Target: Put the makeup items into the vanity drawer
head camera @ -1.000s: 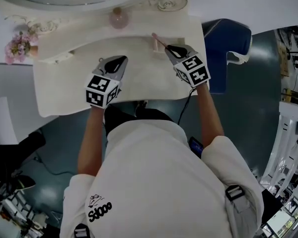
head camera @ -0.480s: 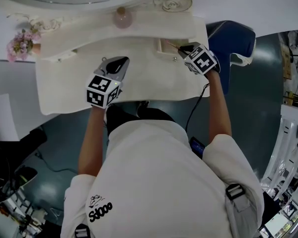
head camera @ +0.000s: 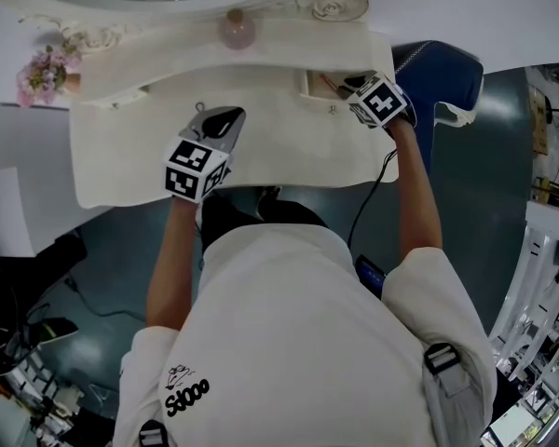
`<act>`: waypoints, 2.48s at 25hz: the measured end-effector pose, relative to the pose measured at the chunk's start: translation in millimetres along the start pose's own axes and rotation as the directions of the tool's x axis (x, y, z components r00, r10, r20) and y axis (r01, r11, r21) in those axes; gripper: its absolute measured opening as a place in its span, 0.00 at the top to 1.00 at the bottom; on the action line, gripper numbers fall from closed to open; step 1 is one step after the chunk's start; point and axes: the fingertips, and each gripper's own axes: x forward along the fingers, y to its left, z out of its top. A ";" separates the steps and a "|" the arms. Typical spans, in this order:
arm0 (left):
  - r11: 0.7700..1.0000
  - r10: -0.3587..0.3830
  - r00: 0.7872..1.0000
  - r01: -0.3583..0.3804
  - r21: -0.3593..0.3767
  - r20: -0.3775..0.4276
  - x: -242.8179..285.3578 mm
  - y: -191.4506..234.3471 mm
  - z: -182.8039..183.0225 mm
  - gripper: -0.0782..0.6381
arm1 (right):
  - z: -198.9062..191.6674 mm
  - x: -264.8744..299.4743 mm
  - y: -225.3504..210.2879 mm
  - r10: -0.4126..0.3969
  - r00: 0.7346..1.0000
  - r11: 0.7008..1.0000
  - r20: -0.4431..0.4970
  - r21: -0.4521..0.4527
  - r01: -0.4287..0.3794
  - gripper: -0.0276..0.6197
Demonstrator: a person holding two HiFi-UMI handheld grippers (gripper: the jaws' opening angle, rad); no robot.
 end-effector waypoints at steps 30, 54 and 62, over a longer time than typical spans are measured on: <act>0.983 0.132 0.989 -0.139 -0.122 -0.060 -130.3 98.6 -71.8 0.87 | 186.3 56.3 244.3 0.174 0.935 0.967 0.308 0.123 -0.221 0.66; 1.000 -0.011 0.997 0.010 -0.017 -0.080 -155.8 131.5 -88.3 0.87 | 161.3 94.1 258.1 -0.017 0.973 0.843 0.230 0.527 -0.110 0.93; 0.995 -0.092 0.995 0.093 0.031 -0.039 -125.9 102.2 -51.3 0.87 | 139.4 38.8 217.0 -0.133 0.953 0.809 0.273 0.586 -0.055 0.93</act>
